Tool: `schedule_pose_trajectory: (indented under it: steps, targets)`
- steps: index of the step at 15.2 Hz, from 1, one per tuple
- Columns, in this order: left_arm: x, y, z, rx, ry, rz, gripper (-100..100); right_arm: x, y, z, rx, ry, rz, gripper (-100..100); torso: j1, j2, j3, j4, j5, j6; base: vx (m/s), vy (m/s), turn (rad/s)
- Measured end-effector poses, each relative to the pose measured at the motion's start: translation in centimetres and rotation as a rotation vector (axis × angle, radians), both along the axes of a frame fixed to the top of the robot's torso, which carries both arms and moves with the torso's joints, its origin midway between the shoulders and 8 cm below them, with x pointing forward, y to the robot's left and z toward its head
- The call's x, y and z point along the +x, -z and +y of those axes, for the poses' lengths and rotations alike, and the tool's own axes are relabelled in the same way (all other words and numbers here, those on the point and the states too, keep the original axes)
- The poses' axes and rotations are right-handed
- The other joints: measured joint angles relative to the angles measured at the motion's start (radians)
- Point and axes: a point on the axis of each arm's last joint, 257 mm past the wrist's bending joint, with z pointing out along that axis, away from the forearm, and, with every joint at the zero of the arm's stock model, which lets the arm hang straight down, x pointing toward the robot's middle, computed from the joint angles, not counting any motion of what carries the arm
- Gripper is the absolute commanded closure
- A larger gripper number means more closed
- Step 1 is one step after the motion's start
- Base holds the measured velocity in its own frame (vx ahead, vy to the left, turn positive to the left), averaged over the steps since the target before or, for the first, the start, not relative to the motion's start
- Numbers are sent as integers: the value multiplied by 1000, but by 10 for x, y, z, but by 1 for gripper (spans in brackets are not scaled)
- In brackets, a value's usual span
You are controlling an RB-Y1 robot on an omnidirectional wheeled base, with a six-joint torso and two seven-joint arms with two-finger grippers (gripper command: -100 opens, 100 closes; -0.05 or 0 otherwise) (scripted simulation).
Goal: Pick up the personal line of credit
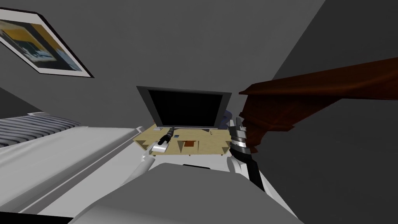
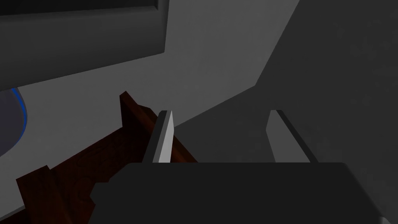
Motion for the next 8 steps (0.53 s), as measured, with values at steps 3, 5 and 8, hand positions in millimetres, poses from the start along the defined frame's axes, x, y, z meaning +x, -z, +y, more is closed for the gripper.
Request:
schedule_pose_trajectory:
  steps: [3, 5, 8]
  targets:
    - [-5, 22, 16, -14, -41, 74, -100, 0, 0, 0, 0, 0, 0, 0, 0, 0, 0, 0, 0, 0, 0, 9, -105]
    - [-6, 36, 28, -23, -72, 124, -100, 0, 0, 0, 0, 0, 0, 0, 0, 0, 0, 0, 0, 1, 2, 11, -91]
    - [-16, 58, 42, -36, -118, 200, -100, 0, 0, 0, 0, 0, 0, 0, 0, 0, 0, 0, 0, 0, 4, 11, -111]
